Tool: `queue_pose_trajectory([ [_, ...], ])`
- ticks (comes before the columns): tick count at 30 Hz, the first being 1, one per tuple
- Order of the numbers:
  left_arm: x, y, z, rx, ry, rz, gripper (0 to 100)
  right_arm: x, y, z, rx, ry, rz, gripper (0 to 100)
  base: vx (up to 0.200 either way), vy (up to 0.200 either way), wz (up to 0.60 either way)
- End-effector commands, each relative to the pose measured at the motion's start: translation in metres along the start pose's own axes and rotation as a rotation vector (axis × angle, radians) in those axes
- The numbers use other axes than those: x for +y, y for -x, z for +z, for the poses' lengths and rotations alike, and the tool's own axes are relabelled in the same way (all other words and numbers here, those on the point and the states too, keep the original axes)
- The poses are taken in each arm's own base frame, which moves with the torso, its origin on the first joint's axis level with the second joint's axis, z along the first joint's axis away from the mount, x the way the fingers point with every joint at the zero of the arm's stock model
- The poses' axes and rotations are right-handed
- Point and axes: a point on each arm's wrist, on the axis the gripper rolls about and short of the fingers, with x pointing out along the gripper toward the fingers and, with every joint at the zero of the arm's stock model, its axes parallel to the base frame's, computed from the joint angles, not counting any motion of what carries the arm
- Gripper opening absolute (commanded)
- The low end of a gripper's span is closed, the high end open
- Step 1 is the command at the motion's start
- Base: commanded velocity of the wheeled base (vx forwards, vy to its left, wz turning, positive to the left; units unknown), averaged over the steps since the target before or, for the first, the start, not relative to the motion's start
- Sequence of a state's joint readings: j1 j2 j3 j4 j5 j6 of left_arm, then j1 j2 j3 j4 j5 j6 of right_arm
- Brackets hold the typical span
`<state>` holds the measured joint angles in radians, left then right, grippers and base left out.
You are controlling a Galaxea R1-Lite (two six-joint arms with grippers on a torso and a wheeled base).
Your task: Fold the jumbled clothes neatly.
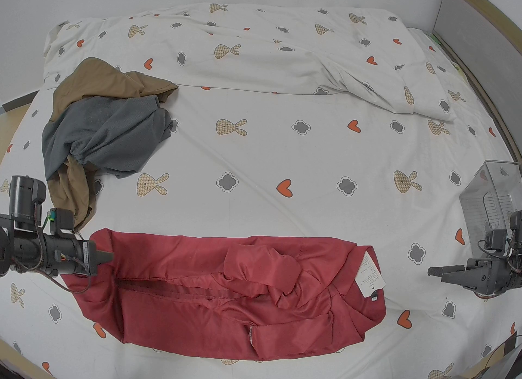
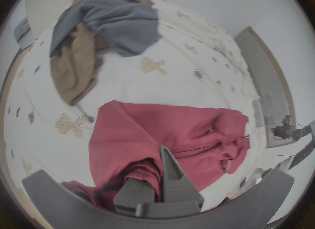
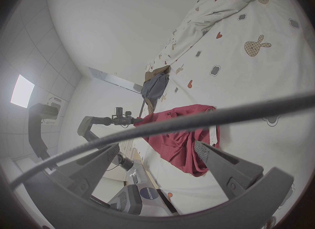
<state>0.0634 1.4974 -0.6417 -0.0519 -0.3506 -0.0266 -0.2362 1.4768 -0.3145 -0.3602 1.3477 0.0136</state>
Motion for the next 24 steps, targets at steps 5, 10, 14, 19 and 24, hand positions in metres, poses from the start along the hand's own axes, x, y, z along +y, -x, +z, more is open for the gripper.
queue_pose_trajectory([
  [5,-0.095,0.040,0.022,-0.065,-0.041,-0.307,0,0.000,0.000,0.000,0.000,0.001,0.001,100,0.000,0.000,0.00],
  [10,-0.126,0.033,0.020,-0.012,-0.105,-0.412,0,0.001,0.000,0.000,-0.001,0.003,0.001,100,0.000,0.000,0.00],
  [14,-0.145,0.023,0.018,0.038,-0.129,-0.462,0,0.001,0.000,0.000,-0.002,0.007,-0.001,100,0.000,0.000,0.00],
  [19,-0.159,0.011,0.013,0.078,-0.146,-0.494,0,0.002,0.000,0.001,-0.002,0.010,-0.001,100,0.000,0.000,0.00],
  [24,-0.173,0.002,0.012,0.071,-0.173,-0.537,0,0.002,0.000,0.001,-0.002,0.010,-0.001,100,0.000,0.000,0.00],
])
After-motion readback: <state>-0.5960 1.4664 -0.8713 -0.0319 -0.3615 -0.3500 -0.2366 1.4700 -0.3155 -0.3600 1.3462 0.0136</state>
